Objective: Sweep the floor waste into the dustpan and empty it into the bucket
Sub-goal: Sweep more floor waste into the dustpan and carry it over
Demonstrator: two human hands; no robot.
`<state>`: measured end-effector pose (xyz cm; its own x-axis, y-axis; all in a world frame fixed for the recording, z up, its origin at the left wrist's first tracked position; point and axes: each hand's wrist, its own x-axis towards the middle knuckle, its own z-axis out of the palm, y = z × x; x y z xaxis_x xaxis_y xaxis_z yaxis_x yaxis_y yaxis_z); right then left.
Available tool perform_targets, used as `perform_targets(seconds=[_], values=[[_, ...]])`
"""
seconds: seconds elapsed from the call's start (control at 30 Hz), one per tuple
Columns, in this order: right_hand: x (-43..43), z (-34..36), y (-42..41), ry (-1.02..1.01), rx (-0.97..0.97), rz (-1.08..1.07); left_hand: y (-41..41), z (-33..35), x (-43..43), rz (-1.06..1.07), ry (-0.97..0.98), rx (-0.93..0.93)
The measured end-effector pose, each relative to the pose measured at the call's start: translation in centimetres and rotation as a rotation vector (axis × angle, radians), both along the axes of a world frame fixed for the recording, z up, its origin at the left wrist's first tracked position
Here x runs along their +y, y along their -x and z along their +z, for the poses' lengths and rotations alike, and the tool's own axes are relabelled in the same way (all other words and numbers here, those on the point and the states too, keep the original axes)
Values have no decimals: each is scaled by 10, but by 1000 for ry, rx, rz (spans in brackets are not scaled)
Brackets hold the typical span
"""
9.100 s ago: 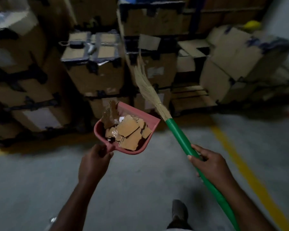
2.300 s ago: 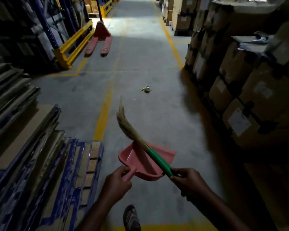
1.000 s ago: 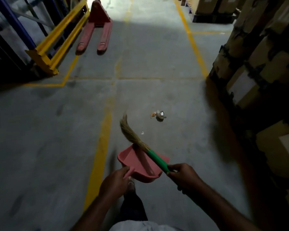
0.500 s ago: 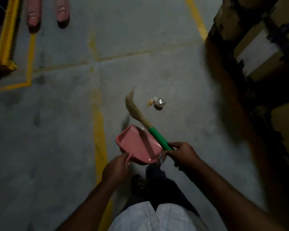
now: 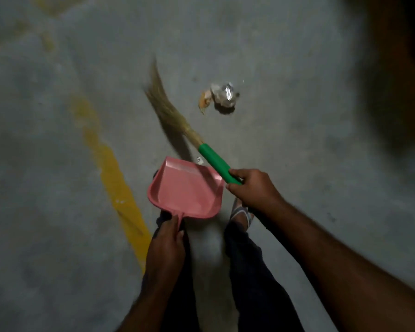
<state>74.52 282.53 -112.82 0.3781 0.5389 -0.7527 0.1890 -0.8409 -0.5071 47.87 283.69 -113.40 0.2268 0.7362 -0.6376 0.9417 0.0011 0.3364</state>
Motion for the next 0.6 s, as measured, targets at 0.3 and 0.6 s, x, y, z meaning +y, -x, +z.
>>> perform_targets(seconds=[0.3,0.6], values=[[-44,-74,11,-59,-279,-93,5,-137,148,-196,-225,46],[-23,-127,-68,-306,-598,-214,-28,-198,272,-444,-348,-2]])
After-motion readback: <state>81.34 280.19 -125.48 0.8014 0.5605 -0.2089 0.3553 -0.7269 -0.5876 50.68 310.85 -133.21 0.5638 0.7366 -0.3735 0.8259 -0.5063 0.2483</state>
